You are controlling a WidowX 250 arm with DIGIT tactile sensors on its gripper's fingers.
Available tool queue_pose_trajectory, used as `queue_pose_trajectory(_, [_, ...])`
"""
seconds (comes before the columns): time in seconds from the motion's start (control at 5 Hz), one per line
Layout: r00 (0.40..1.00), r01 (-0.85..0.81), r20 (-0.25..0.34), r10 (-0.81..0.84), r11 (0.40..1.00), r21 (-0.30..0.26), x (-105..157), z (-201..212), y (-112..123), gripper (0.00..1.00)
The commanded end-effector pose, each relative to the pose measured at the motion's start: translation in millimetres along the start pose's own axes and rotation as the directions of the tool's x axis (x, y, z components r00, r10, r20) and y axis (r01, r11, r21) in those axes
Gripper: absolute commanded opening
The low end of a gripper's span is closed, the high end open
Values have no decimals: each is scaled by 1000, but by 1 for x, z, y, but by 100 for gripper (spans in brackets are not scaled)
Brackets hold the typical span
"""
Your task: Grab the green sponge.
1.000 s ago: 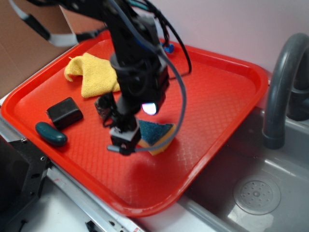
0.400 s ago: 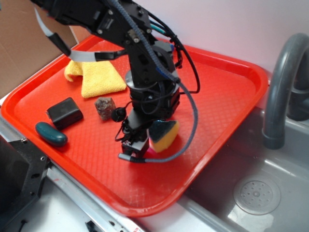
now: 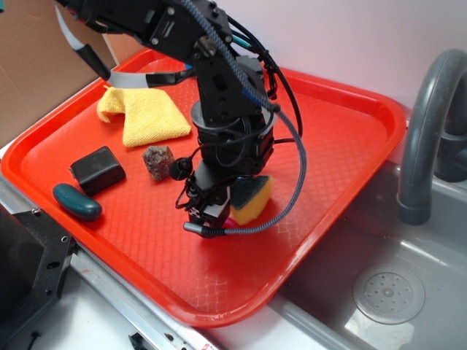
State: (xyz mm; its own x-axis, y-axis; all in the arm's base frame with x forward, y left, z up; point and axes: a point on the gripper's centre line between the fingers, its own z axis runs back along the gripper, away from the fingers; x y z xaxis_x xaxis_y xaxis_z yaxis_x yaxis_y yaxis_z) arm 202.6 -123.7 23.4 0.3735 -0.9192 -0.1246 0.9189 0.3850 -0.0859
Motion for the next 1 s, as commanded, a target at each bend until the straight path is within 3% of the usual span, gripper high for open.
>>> queue_pose_trajectory(0.0, [868,-456,177,464,886,-90,-37,92,2,0])
queue_pose_trajectory(0.2, [724,-670,175,667,741,-55,-58,122,-12,0])
queue_pose_trajectory(0.4, [526,-831,225,820,552,-69,-75,148,-22,0])
queue_pose_trajectory(0.6, [350,-924,212,912,373,-79,-75,153,-29,0])
queue_pose_trajectory(0.8, [340,-924,155,927,360,-127,-70,152,-29,0])
